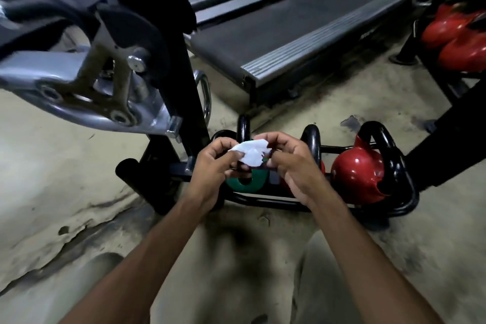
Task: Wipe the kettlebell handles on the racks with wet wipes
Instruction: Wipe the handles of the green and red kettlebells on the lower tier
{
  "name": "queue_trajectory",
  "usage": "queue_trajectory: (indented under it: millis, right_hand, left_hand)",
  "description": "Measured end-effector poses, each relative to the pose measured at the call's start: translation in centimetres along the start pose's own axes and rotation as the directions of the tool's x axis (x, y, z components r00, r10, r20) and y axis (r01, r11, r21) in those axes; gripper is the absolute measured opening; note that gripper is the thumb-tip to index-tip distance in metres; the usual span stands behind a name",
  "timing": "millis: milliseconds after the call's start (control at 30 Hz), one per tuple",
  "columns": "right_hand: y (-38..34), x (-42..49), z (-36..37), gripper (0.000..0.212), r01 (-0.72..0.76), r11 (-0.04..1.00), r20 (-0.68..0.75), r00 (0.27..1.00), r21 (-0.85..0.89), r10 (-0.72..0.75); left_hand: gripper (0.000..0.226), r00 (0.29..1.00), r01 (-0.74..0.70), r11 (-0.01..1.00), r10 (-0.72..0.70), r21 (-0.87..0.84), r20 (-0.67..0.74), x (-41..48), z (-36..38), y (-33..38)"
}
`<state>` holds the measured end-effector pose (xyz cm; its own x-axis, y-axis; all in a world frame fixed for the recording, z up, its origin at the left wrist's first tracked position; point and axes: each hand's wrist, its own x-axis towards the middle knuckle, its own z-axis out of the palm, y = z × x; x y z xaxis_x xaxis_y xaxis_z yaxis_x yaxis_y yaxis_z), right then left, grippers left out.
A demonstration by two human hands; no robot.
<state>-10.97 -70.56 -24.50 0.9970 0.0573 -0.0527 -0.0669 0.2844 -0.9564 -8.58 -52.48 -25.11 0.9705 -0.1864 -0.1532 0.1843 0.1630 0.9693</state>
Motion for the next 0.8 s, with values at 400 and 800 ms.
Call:
queue_trajectory:
  millis: [400,800]
  right_hand:
    - [-0.4,-0.6,-1.8,0.013,-0.045,0.994,-0.137,0.990,-0.101,0.031]
    - [0.9,1.4,-0.7,0.016,-0.236,0.933,-0.092,0.959,0.271,0.269]
  left_hand:
    - [0.009,0.995,0.073,0.996,-0.077,0.058,0.064,-0.7,1.8,0.2]
    - [0.011,0.998,-0.056,0.982,0.053,0.181,0.021,1.4,0.6,-0.8]
